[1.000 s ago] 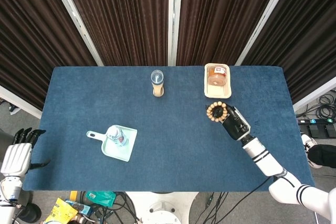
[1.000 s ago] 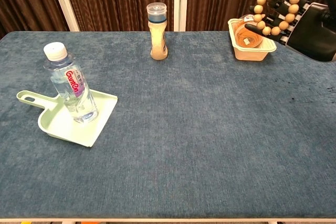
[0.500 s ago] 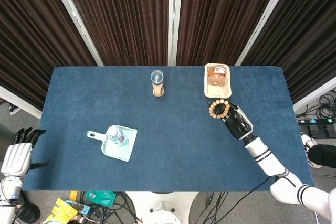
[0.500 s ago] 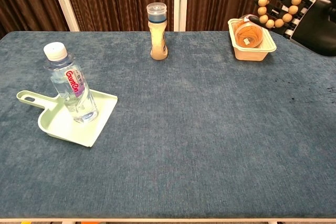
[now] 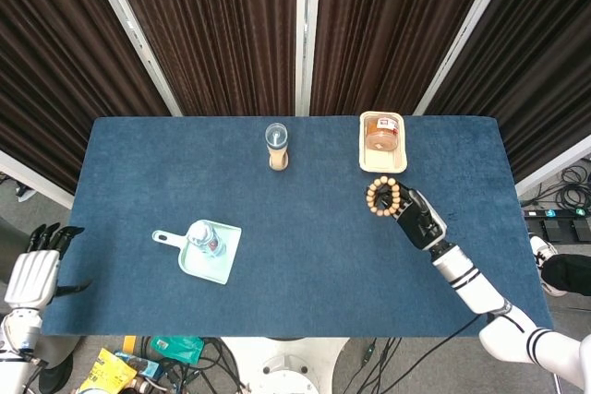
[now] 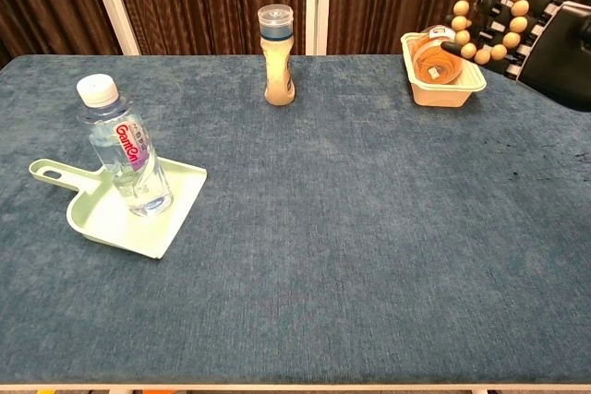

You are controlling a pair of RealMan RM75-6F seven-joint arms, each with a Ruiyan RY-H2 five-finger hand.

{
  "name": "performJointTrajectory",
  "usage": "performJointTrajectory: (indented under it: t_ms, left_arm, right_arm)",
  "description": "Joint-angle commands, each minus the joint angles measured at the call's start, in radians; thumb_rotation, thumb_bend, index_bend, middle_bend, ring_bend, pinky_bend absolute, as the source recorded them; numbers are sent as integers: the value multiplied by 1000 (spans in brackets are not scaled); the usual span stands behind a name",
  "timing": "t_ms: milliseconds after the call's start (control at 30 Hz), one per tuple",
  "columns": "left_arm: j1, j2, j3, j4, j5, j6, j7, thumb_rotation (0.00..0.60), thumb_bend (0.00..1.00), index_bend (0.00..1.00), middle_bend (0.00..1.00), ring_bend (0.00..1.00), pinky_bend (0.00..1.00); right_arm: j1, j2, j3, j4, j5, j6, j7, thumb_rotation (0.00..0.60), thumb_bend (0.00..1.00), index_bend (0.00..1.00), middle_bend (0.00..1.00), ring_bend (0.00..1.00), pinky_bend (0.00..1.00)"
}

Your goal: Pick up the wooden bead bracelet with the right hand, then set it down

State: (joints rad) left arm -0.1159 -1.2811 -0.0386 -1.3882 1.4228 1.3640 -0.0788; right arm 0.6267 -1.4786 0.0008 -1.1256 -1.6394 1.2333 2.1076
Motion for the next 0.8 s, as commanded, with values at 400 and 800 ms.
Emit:
performJointTrajectory:
  t_ms: [400,800]
  left_arm:
    - [1,-7,0,7,-3,2,-5,600,35,175,157,57,21]
    - [8,-26,-12,39,-19,14,-24,600,35,175,157,57,21]
  right_arm:
    - [92,-93,-26,62,51,-328,-1428,195,137,189,247,105,25]
    - [-59,99,46,-219,179,-127,-1792,268,212,0,101,0,0]
